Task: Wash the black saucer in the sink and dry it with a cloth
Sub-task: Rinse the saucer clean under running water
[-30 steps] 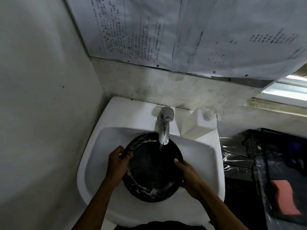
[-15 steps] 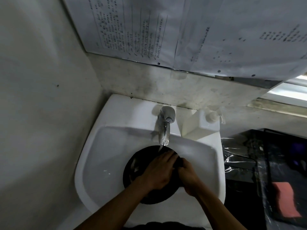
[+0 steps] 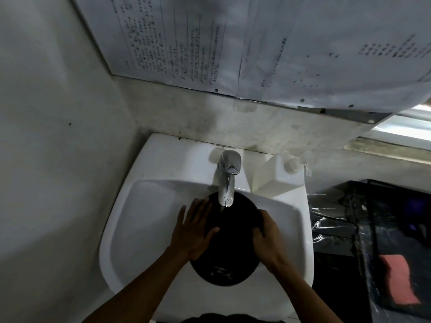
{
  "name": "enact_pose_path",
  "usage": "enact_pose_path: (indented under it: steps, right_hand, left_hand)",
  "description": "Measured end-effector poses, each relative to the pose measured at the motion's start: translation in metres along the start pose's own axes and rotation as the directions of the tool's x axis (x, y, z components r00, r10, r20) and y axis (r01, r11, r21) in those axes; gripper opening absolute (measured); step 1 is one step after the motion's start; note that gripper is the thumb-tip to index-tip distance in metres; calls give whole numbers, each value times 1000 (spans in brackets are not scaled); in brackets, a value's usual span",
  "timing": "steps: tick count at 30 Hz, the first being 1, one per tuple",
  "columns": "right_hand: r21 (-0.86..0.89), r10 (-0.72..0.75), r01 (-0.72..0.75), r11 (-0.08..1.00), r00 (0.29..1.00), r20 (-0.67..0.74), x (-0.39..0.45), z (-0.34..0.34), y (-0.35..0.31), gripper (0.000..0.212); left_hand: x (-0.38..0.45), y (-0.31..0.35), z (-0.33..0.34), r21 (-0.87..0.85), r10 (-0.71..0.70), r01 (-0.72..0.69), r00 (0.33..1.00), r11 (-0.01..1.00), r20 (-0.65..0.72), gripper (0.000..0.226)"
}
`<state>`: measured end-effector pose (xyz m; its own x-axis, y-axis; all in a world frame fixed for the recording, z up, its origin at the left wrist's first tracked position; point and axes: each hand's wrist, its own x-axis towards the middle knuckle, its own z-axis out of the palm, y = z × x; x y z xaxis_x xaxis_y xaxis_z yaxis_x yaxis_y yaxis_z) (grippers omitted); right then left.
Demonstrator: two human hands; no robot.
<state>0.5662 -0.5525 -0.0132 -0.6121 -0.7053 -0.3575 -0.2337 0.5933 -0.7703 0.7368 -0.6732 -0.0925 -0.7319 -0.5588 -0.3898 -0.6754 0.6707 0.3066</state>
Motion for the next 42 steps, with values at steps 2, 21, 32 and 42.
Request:
enact_pose_path:
  steps: [2,21,32,42]
  right_hand:
    - [-25,-64,63,998,997,-48,-7,2,-1,35]
    - [526,218,-331,783,939,267,24,18,21,40]
    - [-299,-13,-4,954,999,-53,28,41,9,34]
    - [-464,-211,297,835,950,229,-1,82,-4,69]
  left_hand:
    - [-14,-9,10,34,-36,33,996,999,78,75]
    - [-21,-19,-59,-934,-614,287,783,212,101,62]
    - [-31,-12,-56,-879,-418,-49,866,474,-274,29]
    - [-26,16,-42,-984,-460,35,887,174,-50,24]
